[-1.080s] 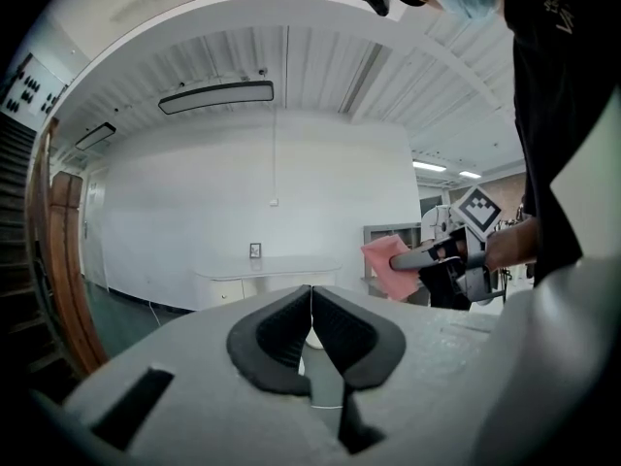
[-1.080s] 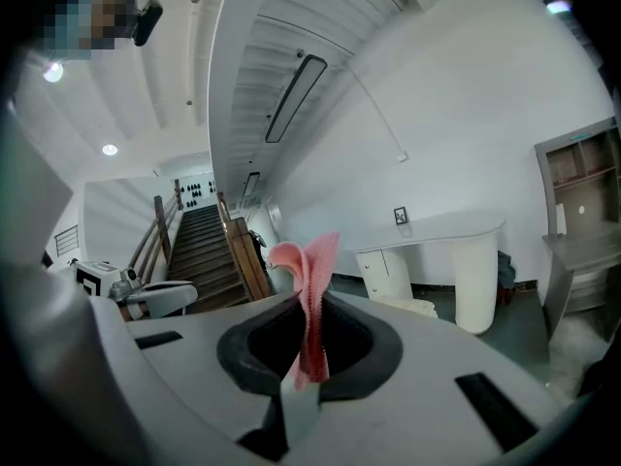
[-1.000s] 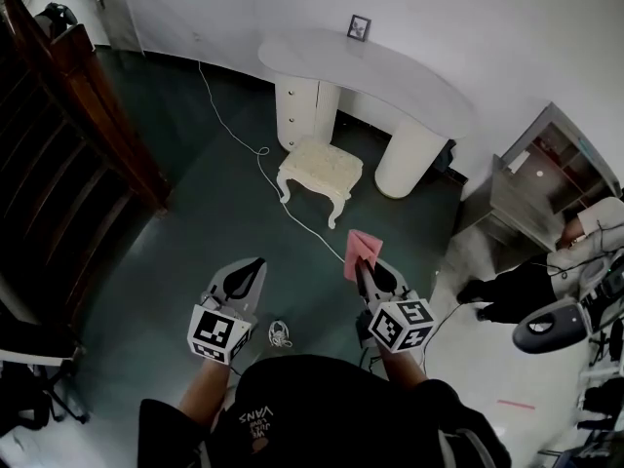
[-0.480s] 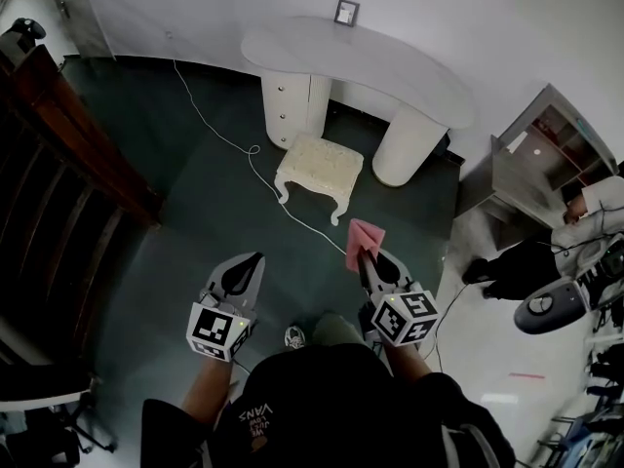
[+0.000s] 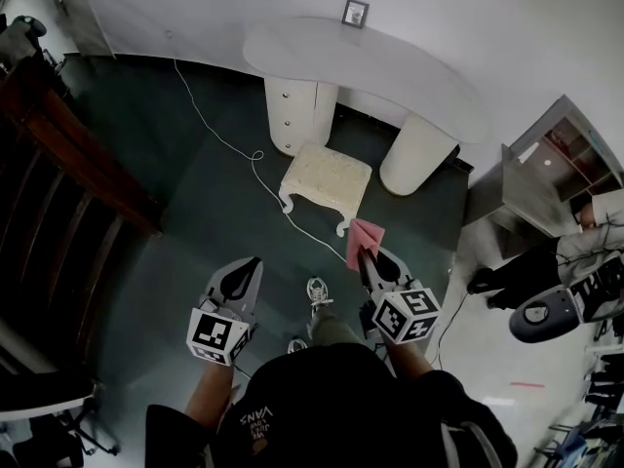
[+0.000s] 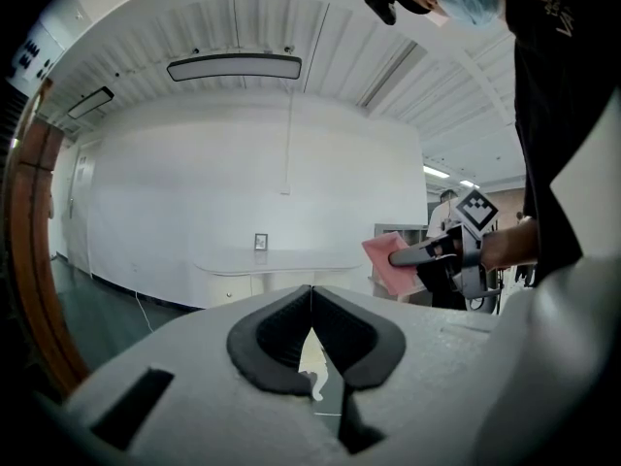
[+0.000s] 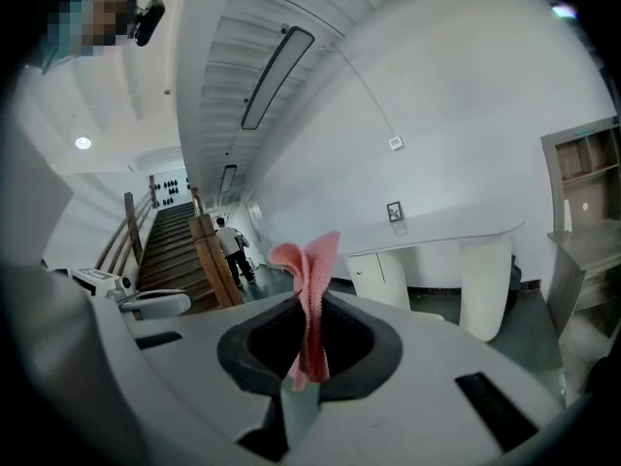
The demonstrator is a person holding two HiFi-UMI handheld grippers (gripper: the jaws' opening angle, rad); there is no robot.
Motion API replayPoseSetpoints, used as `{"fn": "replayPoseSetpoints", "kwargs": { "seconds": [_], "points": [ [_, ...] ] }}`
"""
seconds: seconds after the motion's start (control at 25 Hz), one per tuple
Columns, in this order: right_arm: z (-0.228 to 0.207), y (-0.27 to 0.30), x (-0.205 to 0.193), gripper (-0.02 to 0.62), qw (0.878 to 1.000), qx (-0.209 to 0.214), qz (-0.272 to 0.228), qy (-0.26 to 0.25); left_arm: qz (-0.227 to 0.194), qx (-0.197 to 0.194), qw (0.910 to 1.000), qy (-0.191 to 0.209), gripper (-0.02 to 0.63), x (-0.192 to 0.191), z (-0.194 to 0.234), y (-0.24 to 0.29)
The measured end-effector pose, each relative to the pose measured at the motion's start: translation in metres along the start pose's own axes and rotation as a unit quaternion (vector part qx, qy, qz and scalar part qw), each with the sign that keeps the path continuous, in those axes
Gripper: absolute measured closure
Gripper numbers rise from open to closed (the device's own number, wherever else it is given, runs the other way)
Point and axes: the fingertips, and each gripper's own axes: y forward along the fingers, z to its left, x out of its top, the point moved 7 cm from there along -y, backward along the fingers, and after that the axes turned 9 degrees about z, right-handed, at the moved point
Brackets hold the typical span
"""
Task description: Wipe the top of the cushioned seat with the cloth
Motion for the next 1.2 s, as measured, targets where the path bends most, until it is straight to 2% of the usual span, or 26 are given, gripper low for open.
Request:
{"fn": "replayPoseSetpoints", "kwargs": {
  "seconds": [0.68, 1.04, 1.2],
  "points": [
    [-0.108, 0.132, 0.095, 0.569, 0.999, 0.037, 0.010, -0.001, 0.007, 0.026, 0.9995, 0.015, 0.588, 0.072, 0.067, 0.158],
    [-0.139, 0.184, 0.109, 0.569, 1.000, 0.015, 0.024, 0.014, 0.028, 0.021, 0.9994, -0.004, 0.588, 0.077, 0.106, 0.204],
    [-0.147, 0.209, 0.113, 0.569, 0.999, -0.007, 0.021, 0.024, 0.037, -0.006, 0.9993, -0.006, 0.588, 0.073, 0.132, 0.235]
  ]
}}
